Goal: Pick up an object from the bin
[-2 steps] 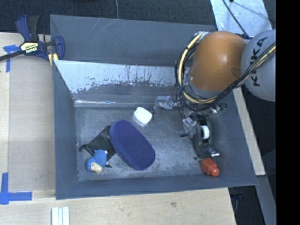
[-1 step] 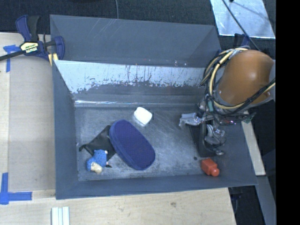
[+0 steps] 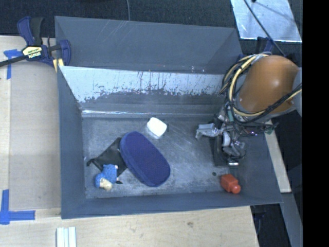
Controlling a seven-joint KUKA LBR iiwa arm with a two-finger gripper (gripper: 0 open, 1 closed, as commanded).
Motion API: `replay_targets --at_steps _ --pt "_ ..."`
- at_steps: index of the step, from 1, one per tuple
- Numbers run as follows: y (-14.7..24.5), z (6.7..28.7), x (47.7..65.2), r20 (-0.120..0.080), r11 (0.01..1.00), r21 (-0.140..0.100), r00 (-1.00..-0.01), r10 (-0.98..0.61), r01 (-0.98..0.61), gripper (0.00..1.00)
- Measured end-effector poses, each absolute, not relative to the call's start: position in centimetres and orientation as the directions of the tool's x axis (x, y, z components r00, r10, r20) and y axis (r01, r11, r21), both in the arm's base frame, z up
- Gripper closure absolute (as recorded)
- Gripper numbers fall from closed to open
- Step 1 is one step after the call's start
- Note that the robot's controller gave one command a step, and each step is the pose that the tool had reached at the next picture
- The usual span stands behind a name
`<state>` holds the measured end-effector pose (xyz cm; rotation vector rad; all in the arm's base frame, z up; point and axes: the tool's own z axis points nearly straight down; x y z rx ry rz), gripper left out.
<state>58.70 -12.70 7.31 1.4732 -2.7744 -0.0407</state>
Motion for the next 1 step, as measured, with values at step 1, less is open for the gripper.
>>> replay_targets --at_steps 1 --pt "-13.37 7.23 58.38 0.004 0.553 0.022 -0.553 -0.833 -0.833 1.00"
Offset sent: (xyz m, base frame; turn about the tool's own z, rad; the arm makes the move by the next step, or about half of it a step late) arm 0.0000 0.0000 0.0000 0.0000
